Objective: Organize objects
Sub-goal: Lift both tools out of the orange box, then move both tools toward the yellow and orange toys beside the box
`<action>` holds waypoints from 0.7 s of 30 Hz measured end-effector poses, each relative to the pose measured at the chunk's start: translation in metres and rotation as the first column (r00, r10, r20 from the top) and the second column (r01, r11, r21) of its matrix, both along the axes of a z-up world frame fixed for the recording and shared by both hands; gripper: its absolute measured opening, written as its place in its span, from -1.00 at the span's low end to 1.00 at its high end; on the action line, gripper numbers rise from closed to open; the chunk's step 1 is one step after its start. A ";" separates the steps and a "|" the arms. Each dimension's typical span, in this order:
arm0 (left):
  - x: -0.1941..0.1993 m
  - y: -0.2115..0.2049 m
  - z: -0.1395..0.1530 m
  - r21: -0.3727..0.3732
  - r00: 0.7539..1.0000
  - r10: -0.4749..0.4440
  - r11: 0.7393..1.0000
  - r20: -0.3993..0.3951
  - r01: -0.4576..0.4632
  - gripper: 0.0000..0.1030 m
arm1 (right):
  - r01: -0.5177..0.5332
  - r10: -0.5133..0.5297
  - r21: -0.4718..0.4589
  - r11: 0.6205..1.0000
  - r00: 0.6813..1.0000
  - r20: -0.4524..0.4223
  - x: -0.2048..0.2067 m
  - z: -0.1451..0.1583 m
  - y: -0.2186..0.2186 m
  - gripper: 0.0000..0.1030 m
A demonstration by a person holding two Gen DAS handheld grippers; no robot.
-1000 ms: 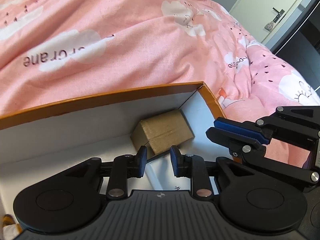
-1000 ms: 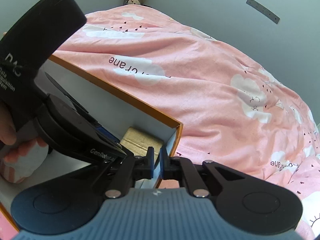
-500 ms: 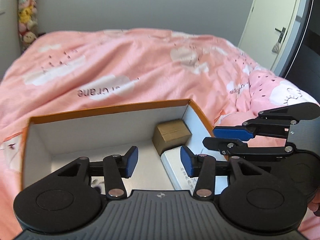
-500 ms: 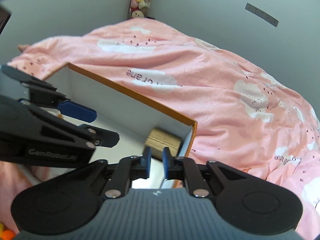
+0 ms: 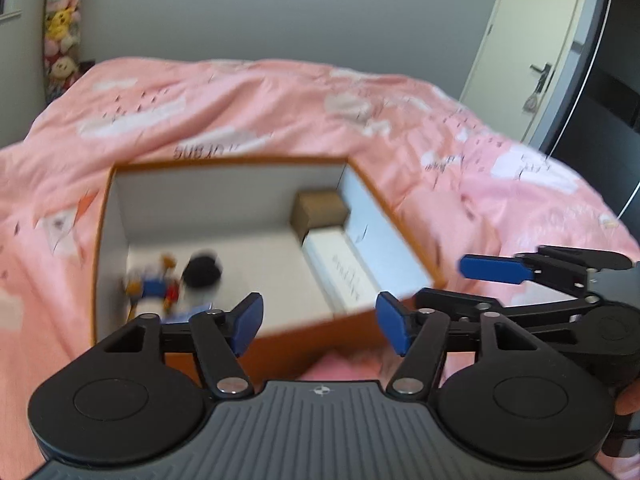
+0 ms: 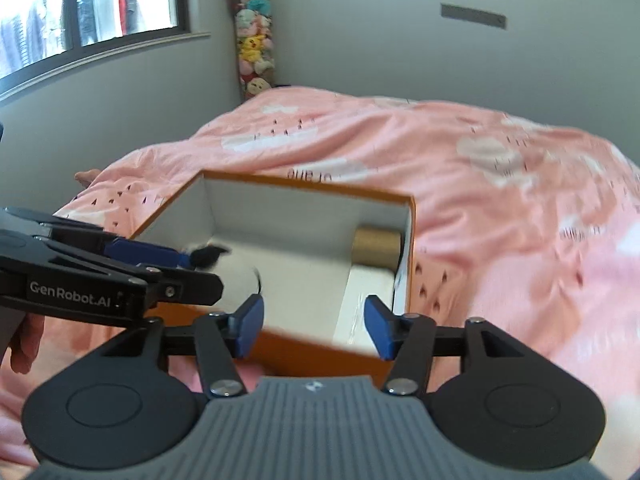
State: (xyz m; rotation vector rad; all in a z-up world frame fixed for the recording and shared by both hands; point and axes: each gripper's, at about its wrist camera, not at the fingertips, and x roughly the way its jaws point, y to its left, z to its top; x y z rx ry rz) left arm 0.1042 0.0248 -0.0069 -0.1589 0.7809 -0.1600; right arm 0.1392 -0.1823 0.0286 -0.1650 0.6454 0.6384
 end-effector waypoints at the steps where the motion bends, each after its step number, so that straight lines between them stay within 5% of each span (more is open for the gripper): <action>1: -0.005 0.000 -0.004 0.001 1.000 -0.007 1.000 -0.020 0.007 0.45 | 0.015 -0.015 0.000 1.000 1.000 -0.025 -0.006 -0.003 -0.001 0.26; 6: -0.031 0.006 -0.024 -0.022 0.992 -0.012 1.000 -0.125 0.009 0.43 | 0.088 -0.085 0.007 0.996 0.980 -0.181 -0.027 -0.022 -0.008 0.27; 12: -0.056 0.009 -0.040 -0.004 0.965 -0.019 1.000 -0.262 0.019 0.40 | 0.184 -0.185 -0.039 0.982 0.904 -0.386 -0.046 -0.055 -0.019 0.27; 17: -0.075 0.003 -0.055 0.015 0.930 -0.072 0.996 -0.361 0.083 0.40 | 0.186 -0.200 -0.076 0.980 0.863 -0.465 -0.061 -0.071 -0.023 0.43; 21: -0.087 0.007 -0.062 0.038 0.910 -0.050 0.997 -0.412 0.072 0.53 | 0.113 -0.159 -0.125 0.986 0.870 -0.466 -0.075 -0.077 -0.011 0.56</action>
